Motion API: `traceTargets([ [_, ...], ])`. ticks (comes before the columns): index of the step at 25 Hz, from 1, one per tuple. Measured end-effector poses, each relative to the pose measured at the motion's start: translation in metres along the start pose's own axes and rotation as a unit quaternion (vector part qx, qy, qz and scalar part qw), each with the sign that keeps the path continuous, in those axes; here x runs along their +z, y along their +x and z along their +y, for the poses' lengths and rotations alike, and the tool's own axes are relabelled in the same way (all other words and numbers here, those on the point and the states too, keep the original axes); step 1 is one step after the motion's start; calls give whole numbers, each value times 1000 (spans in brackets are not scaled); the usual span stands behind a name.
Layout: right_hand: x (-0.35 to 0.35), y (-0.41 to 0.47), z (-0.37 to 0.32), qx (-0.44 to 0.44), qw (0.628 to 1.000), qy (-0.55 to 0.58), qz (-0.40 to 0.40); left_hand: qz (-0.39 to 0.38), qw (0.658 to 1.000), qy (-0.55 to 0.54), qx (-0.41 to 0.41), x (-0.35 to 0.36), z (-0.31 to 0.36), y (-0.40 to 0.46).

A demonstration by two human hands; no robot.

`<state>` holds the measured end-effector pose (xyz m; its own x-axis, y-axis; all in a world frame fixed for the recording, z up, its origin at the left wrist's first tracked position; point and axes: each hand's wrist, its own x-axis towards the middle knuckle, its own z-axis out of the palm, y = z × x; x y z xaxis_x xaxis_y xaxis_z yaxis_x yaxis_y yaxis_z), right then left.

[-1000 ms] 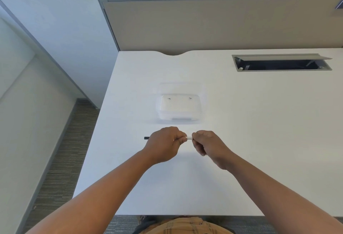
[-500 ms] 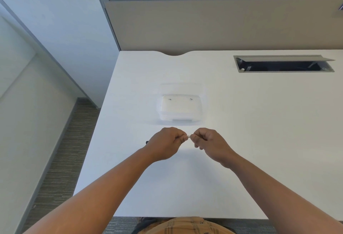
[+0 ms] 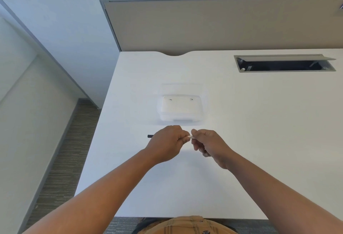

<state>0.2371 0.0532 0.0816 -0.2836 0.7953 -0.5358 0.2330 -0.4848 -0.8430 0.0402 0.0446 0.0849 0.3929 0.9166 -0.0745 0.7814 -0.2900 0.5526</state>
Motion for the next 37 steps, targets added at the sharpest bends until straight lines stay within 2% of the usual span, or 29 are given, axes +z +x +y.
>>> traceTargets([
  [2,-3,2,2,-21,999,-17,17,-19,999,-9,-26,-1,-4,0],
  [6,-13,6,9,-19,998,-28,54,20,996,-10,-82,-8,-30,-6],
  [11,-20,12,18,-2,997,-23,74,62,979,-125,-149,-7,-59,-16],
  [16,-23,19,28,-27,993,-75,92,56,963,-182,-192,6,-67,-16],
  [20,-28,28,36,-49,985,-129,105,44,965,-166,-199,12,-69,-11],
  [26,-25,46,45,-89,958,-241,125,25,975,-80,-208,19,-73,-1],
  [32,-26,58,48,-105,927,-334,132,12,974,-91,-205,22,-81,6],
  [37,-25,64,52,-125,916,-361,121,0,976,-81,-203,25,-87,10],
])
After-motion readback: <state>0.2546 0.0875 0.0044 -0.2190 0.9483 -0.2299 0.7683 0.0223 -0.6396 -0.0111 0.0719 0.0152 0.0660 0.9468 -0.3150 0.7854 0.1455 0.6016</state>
